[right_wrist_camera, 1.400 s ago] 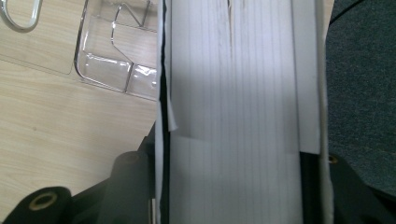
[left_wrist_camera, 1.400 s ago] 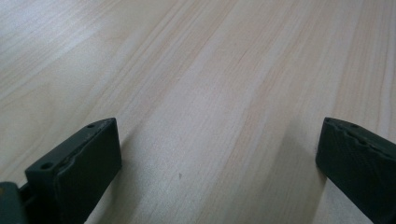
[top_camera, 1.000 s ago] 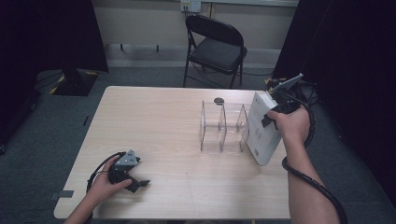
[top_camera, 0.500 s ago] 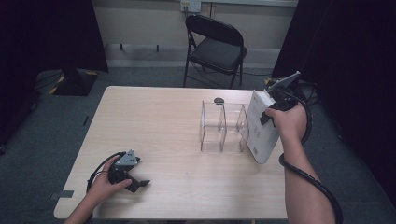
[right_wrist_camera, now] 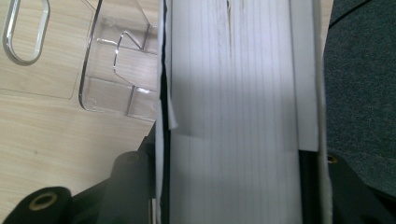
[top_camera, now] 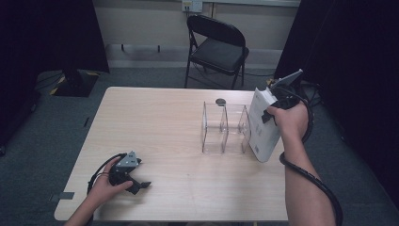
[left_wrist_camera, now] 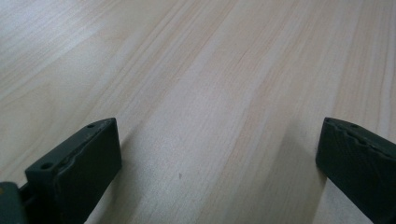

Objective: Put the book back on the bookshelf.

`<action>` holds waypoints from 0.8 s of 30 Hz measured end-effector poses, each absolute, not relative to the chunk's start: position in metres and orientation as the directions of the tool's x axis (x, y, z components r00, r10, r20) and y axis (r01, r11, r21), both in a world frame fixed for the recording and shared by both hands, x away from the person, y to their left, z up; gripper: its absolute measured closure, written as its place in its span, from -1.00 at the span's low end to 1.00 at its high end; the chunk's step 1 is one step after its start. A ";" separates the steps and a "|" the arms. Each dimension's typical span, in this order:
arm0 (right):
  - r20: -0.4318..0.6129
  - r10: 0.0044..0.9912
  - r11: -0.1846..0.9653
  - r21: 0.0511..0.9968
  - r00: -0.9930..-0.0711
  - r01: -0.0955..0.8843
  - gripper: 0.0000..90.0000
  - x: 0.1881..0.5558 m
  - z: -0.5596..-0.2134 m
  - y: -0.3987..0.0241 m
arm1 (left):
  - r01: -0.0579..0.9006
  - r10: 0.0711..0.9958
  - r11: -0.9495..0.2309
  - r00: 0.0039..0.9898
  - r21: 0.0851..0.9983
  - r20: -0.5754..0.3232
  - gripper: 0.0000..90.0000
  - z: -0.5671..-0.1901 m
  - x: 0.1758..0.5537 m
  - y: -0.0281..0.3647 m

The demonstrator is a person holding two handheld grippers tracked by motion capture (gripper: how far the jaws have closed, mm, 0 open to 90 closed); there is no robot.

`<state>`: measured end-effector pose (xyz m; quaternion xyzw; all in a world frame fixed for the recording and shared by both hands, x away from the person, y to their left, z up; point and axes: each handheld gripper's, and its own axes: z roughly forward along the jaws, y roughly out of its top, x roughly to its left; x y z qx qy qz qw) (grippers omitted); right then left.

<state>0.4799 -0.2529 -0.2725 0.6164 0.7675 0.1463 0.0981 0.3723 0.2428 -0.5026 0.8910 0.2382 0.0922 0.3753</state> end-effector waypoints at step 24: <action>0.012 0.985 0.160 0.350 -0.175 0.923 0.16 0.493 -0.283 -0.247 | 0.356 0.494 -0.605 0.869 0.713 -0.015 -1.00 -0.503 0.372 0.243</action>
